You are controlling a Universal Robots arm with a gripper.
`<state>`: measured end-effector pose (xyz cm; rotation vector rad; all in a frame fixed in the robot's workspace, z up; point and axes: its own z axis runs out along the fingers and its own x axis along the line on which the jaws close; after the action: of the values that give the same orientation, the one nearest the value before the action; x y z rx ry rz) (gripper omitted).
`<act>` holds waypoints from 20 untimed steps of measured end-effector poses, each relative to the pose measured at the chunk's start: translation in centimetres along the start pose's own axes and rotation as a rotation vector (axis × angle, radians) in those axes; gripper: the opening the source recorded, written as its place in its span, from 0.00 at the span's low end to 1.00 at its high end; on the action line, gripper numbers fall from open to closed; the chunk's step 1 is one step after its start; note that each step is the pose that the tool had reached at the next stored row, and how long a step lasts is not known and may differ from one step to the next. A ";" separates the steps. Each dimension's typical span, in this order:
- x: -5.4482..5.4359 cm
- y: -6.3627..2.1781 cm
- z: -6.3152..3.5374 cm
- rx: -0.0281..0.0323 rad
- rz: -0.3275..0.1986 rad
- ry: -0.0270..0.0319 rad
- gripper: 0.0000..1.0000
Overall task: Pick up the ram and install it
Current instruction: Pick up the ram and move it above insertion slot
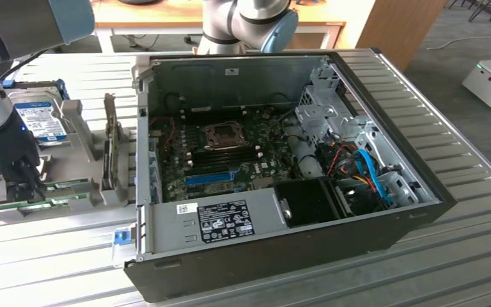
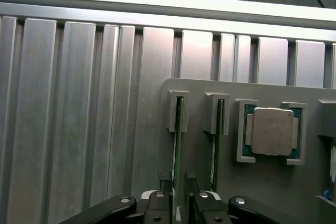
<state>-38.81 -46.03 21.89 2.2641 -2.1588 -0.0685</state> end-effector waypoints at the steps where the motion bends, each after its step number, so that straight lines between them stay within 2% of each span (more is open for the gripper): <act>1: 0.0 0.00 0.00 -0.0001 0.000 0.0000 0.24; 13: 0.1 0.01 0.03 0.0001 0.000 -0.0001 0.24; 20: 0.1 -0.02 0.64 0.0001 0.000 -0.0001 0.24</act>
<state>-38.81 -46.11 21.25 2.2642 -2.1589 -0.0685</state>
